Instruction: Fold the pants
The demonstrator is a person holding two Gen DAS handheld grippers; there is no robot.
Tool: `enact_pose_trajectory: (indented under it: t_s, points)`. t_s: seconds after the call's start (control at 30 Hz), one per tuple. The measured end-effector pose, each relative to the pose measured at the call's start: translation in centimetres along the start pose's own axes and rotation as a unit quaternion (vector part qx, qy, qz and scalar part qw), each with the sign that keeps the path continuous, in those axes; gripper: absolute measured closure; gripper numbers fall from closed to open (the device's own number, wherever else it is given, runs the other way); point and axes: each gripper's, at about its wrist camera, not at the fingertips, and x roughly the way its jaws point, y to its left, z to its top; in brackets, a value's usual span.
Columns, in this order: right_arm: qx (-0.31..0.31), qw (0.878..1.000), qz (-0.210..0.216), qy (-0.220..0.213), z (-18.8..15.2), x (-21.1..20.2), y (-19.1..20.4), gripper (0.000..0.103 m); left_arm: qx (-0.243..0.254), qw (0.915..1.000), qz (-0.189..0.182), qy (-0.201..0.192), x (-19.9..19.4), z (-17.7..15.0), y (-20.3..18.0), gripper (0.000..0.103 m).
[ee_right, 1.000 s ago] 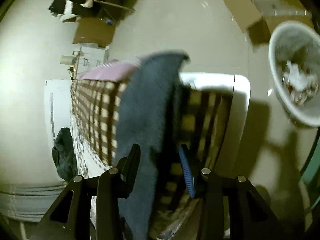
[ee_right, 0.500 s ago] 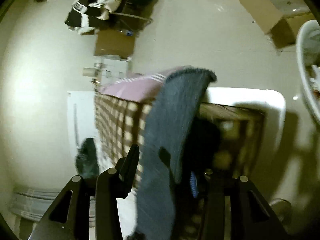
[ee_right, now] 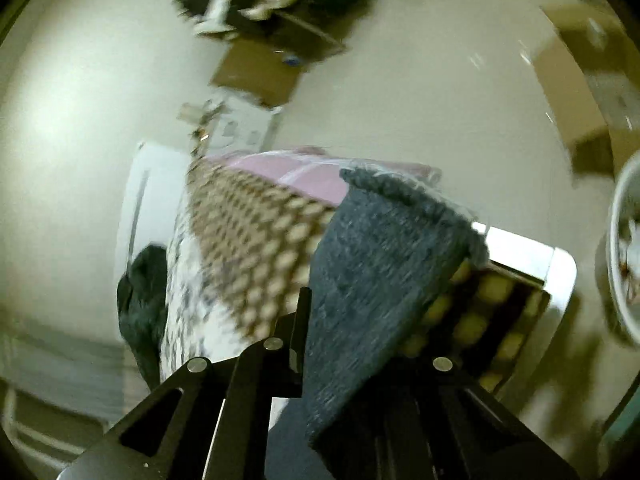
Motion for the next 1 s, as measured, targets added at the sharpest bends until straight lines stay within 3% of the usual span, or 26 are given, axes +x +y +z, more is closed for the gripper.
enact_pose_trajectory:
  t_s: [0.2, 0.4, 0.53, 0.73, 0.8, 0.87, 0.93, 1.0]
  points:
    - [-0.103, 0.994, 0.037, 0.009, -4.8, -2.6, 11.2, 0.096, -0.014, 0.9984, -0.032, -0.044, -6.1, -1.3, 4.2, 0.0]
    - [-0.186, 0.978, 0.044, 0.077, -15.5, 0.5, 19.8, 0.096, -0.062, 0.9954, -0.042, -0.06, -10.9, -4.3, 12.1, 0.0]
    - [-0.223, 0.964, 0.034, 0.143, -24.1, 4.8, 22.3, 0.096, -0.086, 0.9944, -0.015, -0.06, -11.9, -6.7, 17.8, 0.0]
    - [-0.303, 0.924, -0.013, 0.233, -38.1, 11.7, 22.1, 0.095, -0.133, 0.99, -0.008, -0.046, -11.1, -9.5, 24.7, 0.0]
    - [-0.31, 0.913, -0.056, 0.261, -42.5, 13.2, 21.6, 0.086, -0.146, 0.9882, -0.004, -0.046, -11.2, -10.3, 26.5, 0.0]
    - [-0.301, 0.91, -0.08, 0.276, -45.2, 14.1, 21.6, 0.074, -0.162, 0.9856, -0.004, -0.046, -11.5, -11.0, 28.1, 0.0]
    - [-0.287, 0.913, -0.072, 0.28, -46.1, 14.3, 22.0, 0.048, -0.176, 0.9832, -0.003, -0.047, -11.5, -11.6, 29.3, 0.0]
    - [-0.262, 0.907, -0.035, 0.328, -47.3, 14.5, 22.7, 0.043, -0.186, 0.9815, 0.001, -0.044, -11.5, -12.1, 30.3, 0.0]
